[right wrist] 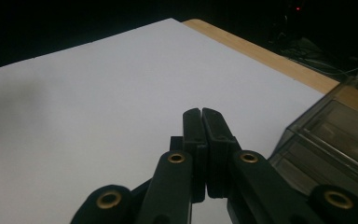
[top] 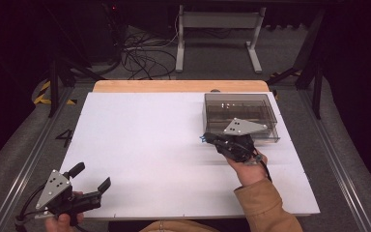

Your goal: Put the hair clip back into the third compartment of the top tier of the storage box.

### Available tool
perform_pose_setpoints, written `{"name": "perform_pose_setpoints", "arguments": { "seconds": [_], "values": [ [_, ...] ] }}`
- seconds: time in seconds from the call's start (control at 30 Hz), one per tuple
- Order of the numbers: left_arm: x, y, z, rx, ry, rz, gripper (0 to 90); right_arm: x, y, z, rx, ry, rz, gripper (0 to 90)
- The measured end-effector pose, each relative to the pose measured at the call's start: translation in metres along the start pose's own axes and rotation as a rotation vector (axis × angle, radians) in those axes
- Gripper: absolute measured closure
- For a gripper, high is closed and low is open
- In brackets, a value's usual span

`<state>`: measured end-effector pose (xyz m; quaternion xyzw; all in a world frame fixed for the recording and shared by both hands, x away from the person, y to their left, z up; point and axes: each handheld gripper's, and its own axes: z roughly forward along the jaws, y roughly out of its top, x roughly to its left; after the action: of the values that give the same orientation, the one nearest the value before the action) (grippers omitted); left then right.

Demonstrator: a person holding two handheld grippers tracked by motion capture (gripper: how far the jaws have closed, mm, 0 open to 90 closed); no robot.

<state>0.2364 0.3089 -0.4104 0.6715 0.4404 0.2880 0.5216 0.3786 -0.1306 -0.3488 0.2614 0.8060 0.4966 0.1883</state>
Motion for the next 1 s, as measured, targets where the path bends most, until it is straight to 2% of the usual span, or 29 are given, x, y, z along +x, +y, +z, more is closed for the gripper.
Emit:
{"name": "perform_pose_setpoints", "arguments": {
  "seconds": [0.5, 1.0],
  "values": [
    [0.0, 0.0, 0.0, 0.0, -0.002, -0.003, 2.2, -0.029, -0.007, -0.023, 0.021, -0.091, 0.064, 89.0],
    [0.0, 0.0, 0.0, 0.003, 0.001, -0.001, 2.2, -0.051, -0.016, -0.042, 0.062, -0.178, 0.1, 89.0]
  ]
}}
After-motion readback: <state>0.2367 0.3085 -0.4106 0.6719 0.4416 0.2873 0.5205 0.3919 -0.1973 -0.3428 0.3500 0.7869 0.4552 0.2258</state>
